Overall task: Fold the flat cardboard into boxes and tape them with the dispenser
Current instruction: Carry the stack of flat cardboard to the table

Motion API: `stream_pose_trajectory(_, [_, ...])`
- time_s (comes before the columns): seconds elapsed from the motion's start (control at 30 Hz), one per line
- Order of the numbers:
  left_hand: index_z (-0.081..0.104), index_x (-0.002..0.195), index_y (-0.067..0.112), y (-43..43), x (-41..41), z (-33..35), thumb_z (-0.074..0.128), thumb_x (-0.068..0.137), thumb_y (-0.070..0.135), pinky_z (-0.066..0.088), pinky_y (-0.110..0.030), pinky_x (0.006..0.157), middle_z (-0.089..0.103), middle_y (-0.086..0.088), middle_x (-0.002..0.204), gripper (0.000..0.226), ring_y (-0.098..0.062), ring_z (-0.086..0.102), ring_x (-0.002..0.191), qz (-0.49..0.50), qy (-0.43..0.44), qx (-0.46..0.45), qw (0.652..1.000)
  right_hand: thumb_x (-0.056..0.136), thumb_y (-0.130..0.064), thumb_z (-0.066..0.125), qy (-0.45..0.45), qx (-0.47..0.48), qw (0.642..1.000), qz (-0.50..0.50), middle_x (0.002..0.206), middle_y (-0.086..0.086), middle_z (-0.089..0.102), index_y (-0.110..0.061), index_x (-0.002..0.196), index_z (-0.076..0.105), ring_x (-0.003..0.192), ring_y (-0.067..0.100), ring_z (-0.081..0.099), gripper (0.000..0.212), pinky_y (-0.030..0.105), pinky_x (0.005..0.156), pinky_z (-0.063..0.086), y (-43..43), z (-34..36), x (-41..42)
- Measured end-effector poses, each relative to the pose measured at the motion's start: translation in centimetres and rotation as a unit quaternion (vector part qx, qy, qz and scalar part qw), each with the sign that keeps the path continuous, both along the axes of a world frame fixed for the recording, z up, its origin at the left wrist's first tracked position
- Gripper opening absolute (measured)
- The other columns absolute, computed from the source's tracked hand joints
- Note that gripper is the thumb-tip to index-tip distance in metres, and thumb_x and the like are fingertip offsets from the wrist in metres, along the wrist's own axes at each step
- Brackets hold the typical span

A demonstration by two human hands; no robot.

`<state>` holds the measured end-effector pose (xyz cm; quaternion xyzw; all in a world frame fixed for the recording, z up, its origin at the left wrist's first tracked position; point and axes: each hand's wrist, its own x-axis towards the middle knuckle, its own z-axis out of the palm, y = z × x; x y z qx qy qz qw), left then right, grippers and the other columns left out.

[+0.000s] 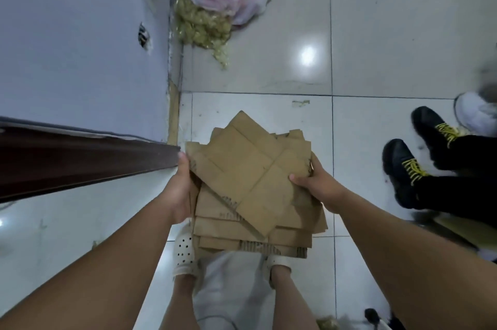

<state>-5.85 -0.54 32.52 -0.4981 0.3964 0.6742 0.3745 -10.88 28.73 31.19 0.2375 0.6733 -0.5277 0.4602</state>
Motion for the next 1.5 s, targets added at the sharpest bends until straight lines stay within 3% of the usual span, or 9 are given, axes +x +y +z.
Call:
stream_pose_trajectory(0.17, [0.066,0.111,0.019,1.1,-1.7,7.8,0.033,0.095,0.059,0.053,-0.047,0.079,0.069,-0.009,0.112,0.054,-0.029,0.067,0.097,0.018,-0.025,-0.012,0.999,0.089,-0.013,0.066,0.009,0.015,1.0,-0.002,0.133,-0.002,0.052,-0.041,0.149,0.014,0.108,0.021,0.057,0.084,0.034,0.081,0.051,0.9,7.8,-2.1])
stream_pose_trajectory(0.3, [0.066,0.093,0.012,0.8,-1.7,13.8,0.042,0.086,0.019,0.056,-0.036,0.065,0.07,-0.008,0.089,0.025,-0.026,0.069,0.073,0.069,0.023,0.01,0.997,0.088,-0.028,0.067,0.033,0.051,0.996,-0.07,0.117,-0.006,0.058,-0.04,0.151,0.006,0.091,0.014,0.064,0.088,0.026,0.061,0.051,1.6,13.8,-2.8])
stream_pose_trajectory(0.47, [0.056,0.104,0.015,2.2,-1.3,19.5,0.03,0.068,-0.012,0.049,-0.035,0.072,0.06,-0.012,0.095,0.052,-0.028,0.058,0.086,0.011,0.125,-0.054,0.991,0.089,-0.051,0.057,0.094,0.059,0.991,-0.081,0.109,-0.015,0.06,-0.033,0.128,0.04,0.077,-0.002,0.066,0.045,0.011,0.05,0.048,0.7,20.3,-2.3])
stream_pose_trajectory(0.63, [0.054,0.118,0.014,1.7,-2.1,25.8,0.056,0.088,0.026,0.054,-0.041,0.078,0.068,-0.006,0.104,0.032,-0.027,0.066,0.092,0.005,0.161,-0.008,0.987,0.085,-0.028,0.07,0.113,-0.01,0.99,-0.083,0.116,-0.007,0.062,-0.036,0.13,0.037,0.093,0.01,0.067,0.056,0.018,0.058,0.054,0.3,27.3,-3.0])
stream_pose_trajectory(0.7, [0.048,0.125,0.018,1.2,-3.2,28.5,0.075,0.074,0.046,0.05,-0.047,0.092,0.065,-0.007,0.117,0.064,-0.026,0.064,0.105,-0.029,0.199,-0.045,0.979,0.085,-0.015,0.069,0.13,-0.024,0.989,-0.07,0.114,-0.003,0.066,-0.035,0.131,0.039,0.089,0.015,0.07,0.058,0.023,0.059,0.055,0.1,30.1,-3.8])
stream_pose_trajectory(0.9, [0.057,0.118,0.002,-0.5,-7.0,38.3,0.085,0.066,0.013,0.058,-0.035,0.067,0.071,-0.013,0.099,0.06,-0.025,0.07,0.084,-0.02,0.283,-0.176,0.943,0.083,-0.007,0.072,0.243,-0.037,0.965,-0.092,0.09,-0.008,0.075,-0.037,0.127,0.042,0.076,0.011,0.072,0.062,0.023,0.054,0.055,-1.7,40.3,-7.8])
stream_pose_trajectory(1.17, [0.058,0.115,0.001,-2.4,-13.5,55.1,0.089,0.059,0.023,0.056,-0.043,0.083,0.069,-0.016,0.103,0.068,-0.028,0.068,0.089,-0.003,0.43,-0.231,0.872,0.075,-0.027,0.08,0.394,-0.026,0.91,-0.126,0.108,0.0,0.066,-0.018,0.123,0.051,0.092,0.017,0.065,0.057,0.029,0.066,0.052,-3.4,57.7,-13.3])
stream_pose_trajectory(1.3, [0.053,0.107,0.003,-2.4,-15.0,62.8,0.088,0.063,0.027,0.05,-0.021,0.05,0.065,-0.007,0.088,0.062,-0.013,0.063,0.071,0.009,0.496,-0.261,0.828,0.074,-0.04,0.078,0.459,-0.027,0.877,-0.139,0.107,-0.006,0.063,-0.027,0.121,0.048,0.092,0.014,0.063,0.057,0.028,0.063,0.049,-3.6,64.5,-13.7])
stream_pose_trajectory(1.5, [0.051,0.124,0.002,-2.7,-16.1,68.6,0.086,0.066,0.03,0.049,-0.029,0.07,0.063,-0.01,0.114,0.073,-0.022,0.061,0.092,0.026,0.56,-0.267,0.784,0.079,-0.045,0.073,0.528,-0.016,0.828,-0.187,0.101,-0.01,0.062,-0.027,0.126,0.05,0.093,0.014,0.061,0.056,0.033,0.073,0.05,-4.7,69.6,-13.3])
